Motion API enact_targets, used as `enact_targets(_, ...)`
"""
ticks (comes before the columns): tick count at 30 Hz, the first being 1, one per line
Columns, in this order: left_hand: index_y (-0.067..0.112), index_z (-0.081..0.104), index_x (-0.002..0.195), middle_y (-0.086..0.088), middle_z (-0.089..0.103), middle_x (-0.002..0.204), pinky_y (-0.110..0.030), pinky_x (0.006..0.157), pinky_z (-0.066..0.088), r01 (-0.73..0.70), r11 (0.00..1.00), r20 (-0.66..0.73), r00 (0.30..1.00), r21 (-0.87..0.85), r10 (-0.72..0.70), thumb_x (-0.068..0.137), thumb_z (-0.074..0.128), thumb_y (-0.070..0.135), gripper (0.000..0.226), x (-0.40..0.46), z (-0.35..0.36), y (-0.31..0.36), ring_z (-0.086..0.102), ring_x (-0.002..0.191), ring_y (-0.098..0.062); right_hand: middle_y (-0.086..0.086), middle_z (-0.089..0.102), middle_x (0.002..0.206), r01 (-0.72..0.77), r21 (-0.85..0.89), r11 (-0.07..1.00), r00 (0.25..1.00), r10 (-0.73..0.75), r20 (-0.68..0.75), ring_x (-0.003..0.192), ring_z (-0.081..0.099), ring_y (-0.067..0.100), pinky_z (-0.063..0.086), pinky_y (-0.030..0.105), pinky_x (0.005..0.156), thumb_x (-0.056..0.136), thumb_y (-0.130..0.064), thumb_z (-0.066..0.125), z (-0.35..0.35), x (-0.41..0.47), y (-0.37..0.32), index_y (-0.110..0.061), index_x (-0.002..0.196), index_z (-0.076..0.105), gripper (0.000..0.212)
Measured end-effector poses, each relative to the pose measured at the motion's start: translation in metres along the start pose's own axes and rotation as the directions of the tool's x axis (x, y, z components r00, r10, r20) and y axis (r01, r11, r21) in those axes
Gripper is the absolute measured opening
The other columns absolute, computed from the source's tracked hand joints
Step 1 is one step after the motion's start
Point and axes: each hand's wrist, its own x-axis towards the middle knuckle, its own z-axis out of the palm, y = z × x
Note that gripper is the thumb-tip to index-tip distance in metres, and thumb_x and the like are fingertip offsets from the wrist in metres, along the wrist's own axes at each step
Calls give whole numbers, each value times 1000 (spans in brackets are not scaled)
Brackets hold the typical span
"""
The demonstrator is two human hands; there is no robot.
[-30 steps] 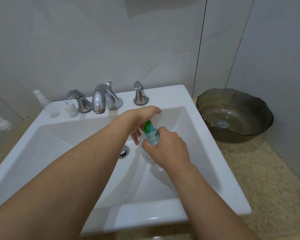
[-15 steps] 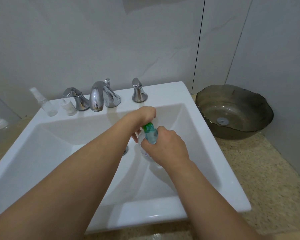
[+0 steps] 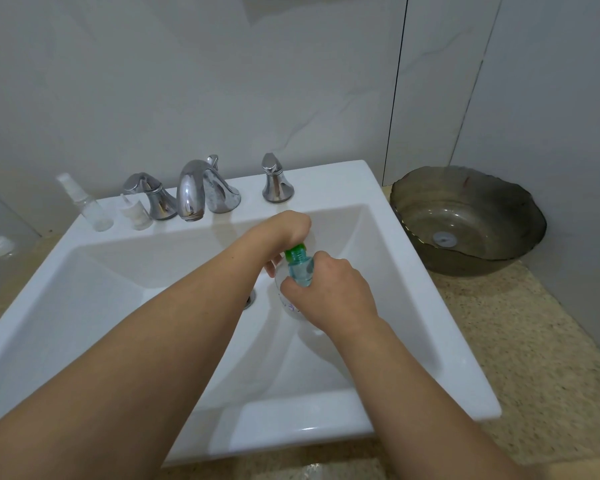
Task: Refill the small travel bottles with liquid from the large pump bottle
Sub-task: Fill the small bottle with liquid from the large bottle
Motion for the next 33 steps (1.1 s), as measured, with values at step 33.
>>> enact_targets(33,-3,62,118,-25,67,112,-58,82,59,15,1000,12,1000,-25,-14,98,26,20,47,1,-2,2,69,94,-46,2,54,80,-23,24,999,999,24,-31,76,57,25,40,32,61,84,-43,56,2,2,2,-14,92,48,30)
